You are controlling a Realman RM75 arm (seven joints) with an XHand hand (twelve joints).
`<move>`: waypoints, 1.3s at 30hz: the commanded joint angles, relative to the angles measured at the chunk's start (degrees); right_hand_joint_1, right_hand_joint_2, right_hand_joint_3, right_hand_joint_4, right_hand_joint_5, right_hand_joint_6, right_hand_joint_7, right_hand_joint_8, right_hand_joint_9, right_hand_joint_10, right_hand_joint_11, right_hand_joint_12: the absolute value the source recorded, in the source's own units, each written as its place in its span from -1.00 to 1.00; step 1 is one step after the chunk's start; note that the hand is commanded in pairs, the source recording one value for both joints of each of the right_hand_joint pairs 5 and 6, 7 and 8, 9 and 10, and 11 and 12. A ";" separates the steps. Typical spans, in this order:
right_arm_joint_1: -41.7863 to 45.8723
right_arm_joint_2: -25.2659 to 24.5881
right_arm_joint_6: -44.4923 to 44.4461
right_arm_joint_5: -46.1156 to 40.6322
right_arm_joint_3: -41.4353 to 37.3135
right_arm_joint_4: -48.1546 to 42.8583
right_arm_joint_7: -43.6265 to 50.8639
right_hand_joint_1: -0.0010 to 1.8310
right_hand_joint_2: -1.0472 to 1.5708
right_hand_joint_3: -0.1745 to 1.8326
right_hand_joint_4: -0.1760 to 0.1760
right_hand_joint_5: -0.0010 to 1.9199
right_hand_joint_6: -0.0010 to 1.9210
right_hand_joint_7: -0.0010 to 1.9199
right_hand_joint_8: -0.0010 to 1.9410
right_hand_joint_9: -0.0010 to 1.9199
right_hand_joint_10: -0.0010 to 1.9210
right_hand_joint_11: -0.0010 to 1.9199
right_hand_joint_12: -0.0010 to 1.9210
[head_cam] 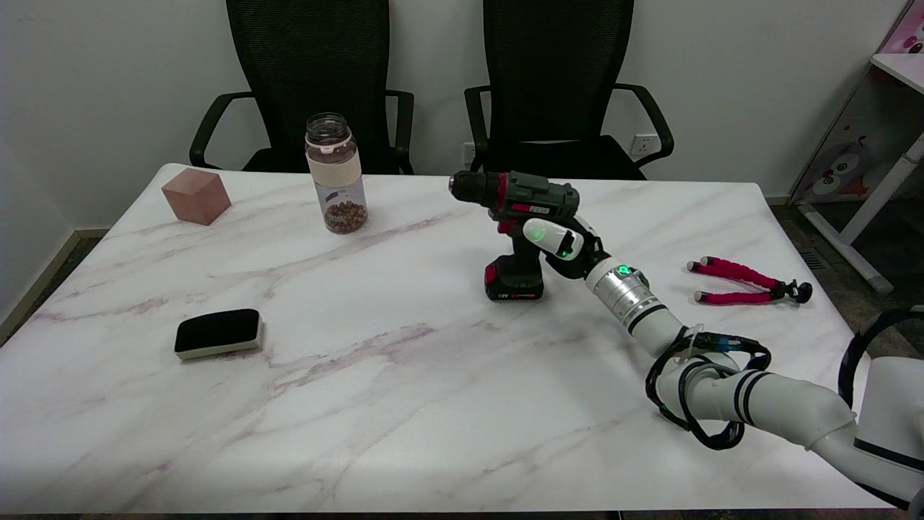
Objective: Pick up the power screwdriver.
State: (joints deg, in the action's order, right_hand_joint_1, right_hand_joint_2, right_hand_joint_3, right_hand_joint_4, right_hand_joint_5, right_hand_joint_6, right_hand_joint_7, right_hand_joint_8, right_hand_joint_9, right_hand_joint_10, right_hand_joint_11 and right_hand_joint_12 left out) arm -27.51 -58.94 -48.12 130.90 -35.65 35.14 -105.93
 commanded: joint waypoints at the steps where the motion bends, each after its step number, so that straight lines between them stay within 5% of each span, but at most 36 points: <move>1: -0.35 -0.43 0.22 0.06 0.59 0.37 0.11 0.03 -0.35 0.02 1.00 -0.57 -0.57 -0.57 -0.58 -0.75 -0.75 -0.79 -0.79; 14: -0.70 -1.08 0.22 0.06 0.59 -0.54 0.11 0.03 -0.36 0.04 1.00 -0.58 -0.58 -0.58 -0.58 -0.75 -0.75 -0.78 -0.78; 35: -0.96 -1.08 0.22 -0.38 0.15 -1.29 0.11 0.08 -0.31 -0.01 1.00 -0.55 -0.55 -0.55 -0.56 -0.62 -0.62 -0.45 -0.45; 39: -1.05 -1.08 0.22 -0.38 0.15 -1.47 0.11 0.09 -0.30 0.00 1.00 -0.54 -0.54 -0.54 -0.55 -0.55 -0.55 -0.12 -0.13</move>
State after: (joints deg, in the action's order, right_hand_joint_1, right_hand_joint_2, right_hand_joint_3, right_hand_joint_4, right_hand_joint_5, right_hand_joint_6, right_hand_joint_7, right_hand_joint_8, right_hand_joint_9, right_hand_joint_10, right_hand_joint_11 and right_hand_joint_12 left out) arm -28.29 -59.94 -47.91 130.80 -35.40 34.30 -105.82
